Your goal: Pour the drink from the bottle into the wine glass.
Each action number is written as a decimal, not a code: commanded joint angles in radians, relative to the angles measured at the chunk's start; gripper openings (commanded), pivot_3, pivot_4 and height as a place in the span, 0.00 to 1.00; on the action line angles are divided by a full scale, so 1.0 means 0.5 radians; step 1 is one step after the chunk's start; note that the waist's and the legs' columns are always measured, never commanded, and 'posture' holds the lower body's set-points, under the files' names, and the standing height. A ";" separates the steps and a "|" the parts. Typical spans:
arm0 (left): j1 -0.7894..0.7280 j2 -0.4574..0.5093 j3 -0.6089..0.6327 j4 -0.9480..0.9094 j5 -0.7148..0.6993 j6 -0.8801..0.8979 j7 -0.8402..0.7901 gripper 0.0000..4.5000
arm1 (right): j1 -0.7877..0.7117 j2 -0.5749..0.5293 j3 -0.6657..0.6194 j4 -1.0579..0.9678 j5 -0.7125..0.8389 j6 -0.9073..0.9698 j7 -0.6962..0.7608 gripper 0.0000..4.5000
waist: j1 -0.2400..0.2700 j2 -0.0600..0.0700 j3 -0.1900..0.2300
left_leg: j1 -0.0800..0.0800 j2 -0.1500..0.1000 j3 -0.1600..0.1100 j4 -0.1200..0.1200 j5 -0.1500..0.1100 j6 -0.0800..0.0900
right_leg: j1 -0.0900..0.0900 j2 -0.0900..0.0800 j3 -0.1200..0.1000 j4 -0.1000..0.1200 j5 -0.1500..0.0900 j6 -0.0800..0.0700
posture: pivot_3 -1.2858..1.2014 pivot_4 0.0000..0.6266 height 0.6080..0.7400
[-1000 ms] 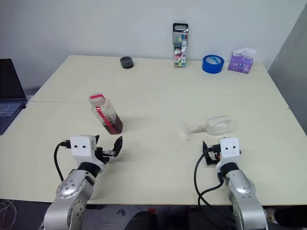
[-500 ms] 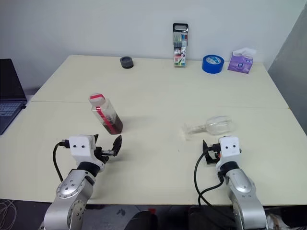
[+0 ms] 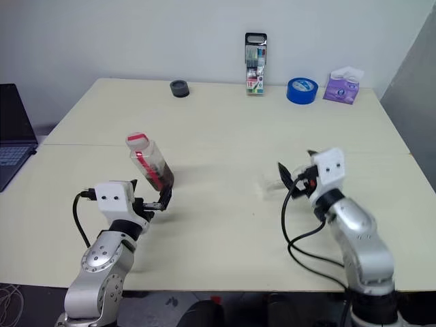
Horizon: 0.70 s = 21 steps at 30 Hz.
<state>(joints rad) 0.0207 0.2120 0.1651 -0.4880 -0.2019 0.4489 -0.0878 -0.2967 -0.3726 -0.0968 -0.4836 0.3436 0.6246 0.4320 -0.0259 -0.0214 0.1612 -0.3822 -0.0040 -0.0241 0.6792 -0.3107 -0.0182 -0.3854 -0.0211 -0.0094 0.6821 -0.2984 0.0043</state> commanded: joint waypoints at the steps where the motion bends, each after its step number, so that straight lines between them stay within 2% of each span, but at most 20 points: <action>1: -0.045 -0.002 0.004 -0.039 0.028 -0.024 0.022 0.99 | -0.201 -0.139 -0.026 0.094 0.329 0.136 0.366 1.00 | 0.001 0.000 0.000 | -0.001 0.000 0.000 0.000 0.000 0.000 | 0.000 0.000 0.000 -0.001 0.000 0.000 | 0.52 0.24 1.00; 4: -0.097 -0.011 -0.006 -0.017 0.037 -0.022 0.039 0.99 | -0.420 -0.242 0.033 0.295 0.438 0.169 0.617 1.00 | 0.002 0.000 0.000 | -0.002 0.000 0.001 0.000 0.000 0.001 | 0.000 -0.001 0.000 -0.002 0.000 0.000 | 0.52 0.24 1.00; 7: -0.156 -0.023 -0.014 0.026 0.063 -0.032 0.066 0.99 | -0.566 -0.257 0.096 0.452 0.446 0.134 0.732 1.00 | 0.001 0.000 0.000 | -0.001 0.000 0.001 0.001 0.000 0.001 | 0.000 -0.001 0.001 -0.001 0.000 0.000 | 0.52 0.24 1.00; 11: -0.250 -0.047 -0.029 0.066 0.096 -0.025 0.099 0.99 | -0.675 -0.181 0.171 0.556 0.409 0.074 0.752 1.00 | 0.002 0.000 0.000 | -0.002 0.000 0.000 0.001 0.000 0.001 | 0.000 -0.001 0.000 -0.001 0.000 0.000 | 0.52 0.24 1.00; 21: -0.433 -0.010 0.003 0.121 0.110 -0.012 0.104 0.99 | -0.666 -0.118 0.197 0.480 0.434 0.101 0.704 1.00 | 0.011 0.000 0.000 | -0.005 0.000 0.001 0.001 0.000 0.000 | -0.002 -0.002 0.000 -0.002 0.000 0.000 | 0.52 0.24 1.00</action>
<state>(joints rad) -0.1815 0.1970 0.1576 -0.4156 -0.1533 0.4518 -0.0335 -0.6146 -0.4326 0.0203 -0.1971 0.5378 0.6837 0.7879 -0.0204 -0.0214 0.1612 -0.3846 -0.0038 -0.0238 0.6798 -0.3104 -0.0184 -0.3867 -0.0220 -0.0093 0.6812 -0.2982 0.0040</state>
